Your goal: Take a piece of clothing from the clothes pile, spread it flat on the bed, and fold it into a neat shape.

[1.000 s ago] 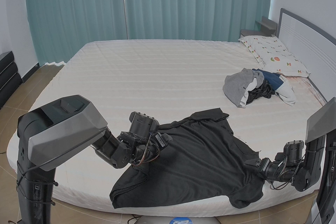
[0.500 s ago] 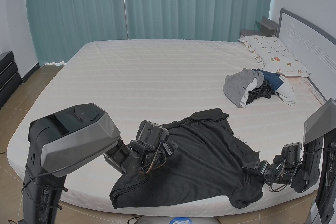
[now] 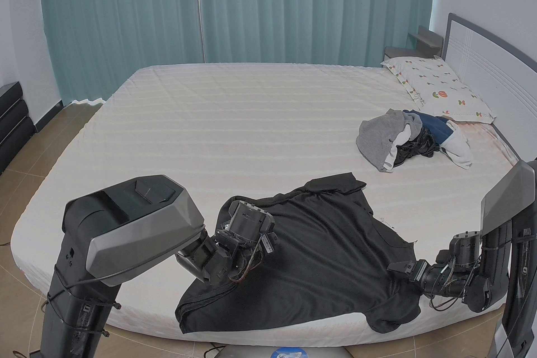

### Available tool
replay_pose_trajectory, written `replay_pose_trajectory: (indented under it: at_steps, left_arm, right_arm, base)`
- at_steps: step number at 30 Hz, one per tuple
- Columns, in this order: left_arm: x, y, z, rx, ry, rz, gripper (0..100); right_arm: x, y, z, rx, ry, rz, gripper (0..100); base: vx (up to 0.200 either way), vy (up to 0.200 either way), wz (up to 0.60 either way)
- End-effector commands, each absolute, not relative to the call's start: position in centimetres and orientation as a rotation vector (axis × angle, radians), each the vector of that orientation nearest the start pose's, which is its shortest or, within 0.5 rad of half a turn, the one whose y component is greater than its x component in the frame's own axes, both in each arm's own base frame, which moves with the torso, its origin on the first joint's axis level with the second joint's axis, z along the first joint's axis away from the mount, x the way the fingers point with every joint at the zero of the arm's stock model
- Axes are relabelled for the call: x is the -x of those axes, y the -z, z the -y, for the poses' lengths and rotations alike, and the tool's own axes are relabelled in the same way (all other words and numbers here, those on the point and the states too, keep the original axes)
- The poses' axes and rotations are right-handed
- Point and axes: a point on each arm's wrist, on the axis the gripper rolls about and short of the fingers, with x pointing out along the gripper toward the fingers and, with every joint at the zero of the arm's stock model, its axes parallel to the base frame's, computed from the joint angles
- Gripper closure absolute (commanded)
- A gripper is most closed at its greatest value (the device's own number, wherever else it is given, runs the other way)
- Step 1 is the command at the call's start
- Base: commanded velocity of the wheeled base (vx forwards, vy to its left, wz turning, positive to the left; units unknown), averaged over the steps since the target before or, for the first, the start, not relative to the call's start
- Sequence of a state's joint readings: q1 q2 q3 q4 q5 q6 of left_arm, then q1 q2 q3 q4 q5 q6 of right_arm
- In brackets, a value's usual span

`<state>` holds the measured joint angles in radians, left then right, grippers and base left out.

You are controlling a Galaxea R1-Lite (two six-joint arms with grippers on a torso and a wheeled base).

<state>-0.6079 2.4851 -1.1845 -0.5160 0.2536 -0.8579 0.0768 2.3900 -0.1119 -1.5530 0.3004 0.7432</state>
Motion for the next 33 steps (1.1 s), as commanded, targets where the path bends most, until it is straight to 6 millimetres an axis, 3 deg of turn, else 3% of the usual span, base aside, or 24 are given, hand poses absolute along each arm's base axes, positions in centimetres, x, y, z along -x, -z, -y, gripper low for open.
replay_pose_trajectory:
  at_steps: [1,9,10,16,27,33]
  left_arm:
    - [-36.6,5.0,23.7,0.477,-0.032,-0.785,0]
    - [-37.5,4.8,22.9,0.472,-0.048,-0.770,0]
    - [-37.4,4.8,22.9,0.471,-0.048,-0.771,100]
    - [-37.1,4.5,22.0,0.461,-0.071,-0.786,100]
    - [-41.0,0.9,15.5,0.583,-0.182,-0.669,100]
    - [-42.9,0.3,12.9,0.643,-0.191,-0.598,100]
  right_arm:
    - [-23.7,4.6,-2.6,-0.781,-0.075,-0.836,0]
    - [-23.7,4.6,-2.6,-0.779,-0.076,-0.836,0]
    - [-23.7,4.6,-2.6,-0.779,-0.076,-0.836,0]
    - [-23.7,4.6,-2.6,-0.779,-0.075,-0.837,0]
    - [-23.7,4.6,-2.6,-0.779,-0.076,-0.836,0]
    - [-23.7,4.6,-2.6,-0.779,-0.075,-0.837,0]
  base:
    - [0.000,0.000,0.00]
    - [0.000,0.000,0.00]
    - [0.000,0.000,0.00]
    - [0.000,0.000,0.00]
    - [0.000,0.000,0.00]
    - [0.000,0.000,0.00]
